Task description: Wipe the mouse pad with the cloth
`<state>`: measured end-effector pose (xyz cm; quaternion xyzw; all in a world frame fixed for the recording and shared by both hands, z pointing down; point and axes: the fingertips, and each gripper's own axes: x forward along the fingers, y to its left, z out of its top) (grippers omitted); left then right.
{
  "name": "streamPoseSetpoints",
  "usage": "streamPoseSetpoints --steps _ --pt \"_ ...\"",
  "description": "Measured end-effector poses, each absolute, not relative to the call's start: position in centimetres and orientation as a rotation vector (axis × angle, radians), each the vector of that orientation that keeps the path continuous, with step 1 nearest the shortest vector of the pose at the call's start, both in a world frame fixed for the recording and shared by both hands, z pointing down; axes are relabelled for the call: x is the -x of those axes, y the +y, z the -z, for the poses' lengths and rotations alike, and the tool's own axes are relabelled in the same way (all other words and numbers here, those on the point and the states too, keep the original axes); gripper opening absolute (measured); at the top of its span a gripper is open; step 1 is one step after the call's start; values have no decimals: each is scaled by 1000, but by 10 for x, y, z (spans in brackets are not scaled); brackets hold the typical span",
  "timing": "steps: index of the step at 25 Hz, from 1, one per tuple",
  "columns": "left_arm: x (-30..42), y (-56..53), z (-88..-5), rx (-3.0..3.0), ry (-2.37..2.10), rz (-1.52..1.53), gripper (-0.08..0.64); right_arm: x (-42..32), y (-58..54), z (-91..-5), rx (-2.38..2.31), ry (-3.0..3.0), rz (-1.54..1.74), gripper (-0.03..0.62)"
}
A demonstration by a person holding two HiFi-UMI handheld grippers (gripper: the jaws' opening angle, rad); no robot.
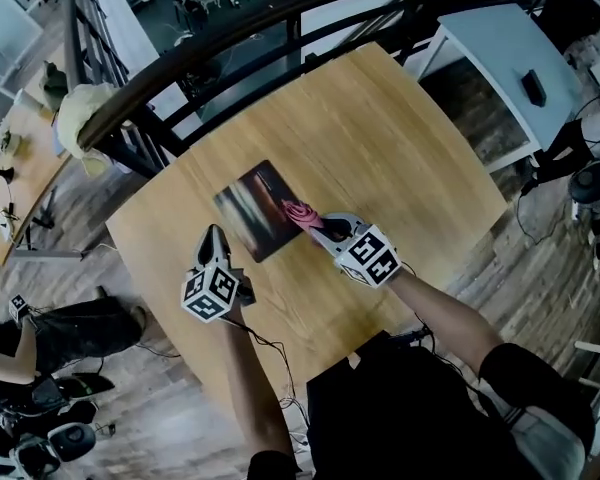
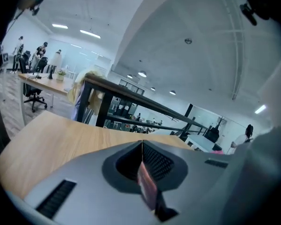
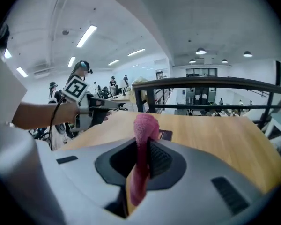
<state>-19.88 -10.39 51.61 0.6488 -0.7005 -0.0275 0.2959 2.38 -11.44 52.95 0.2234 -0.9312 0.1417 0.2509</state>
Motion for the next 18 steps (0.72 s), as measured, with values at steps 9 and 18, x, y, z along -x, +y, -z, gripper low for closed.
streamPoseSetpoints --steps 9,18 --pt "145 -15 -413 -1729 -2063 58 23 -54 -83 -459 -676 -2630 -474 55" --pt "84 70 -356 -1709 -2226 115 23 -81 -34 -417 -666 -2711 -472 55"
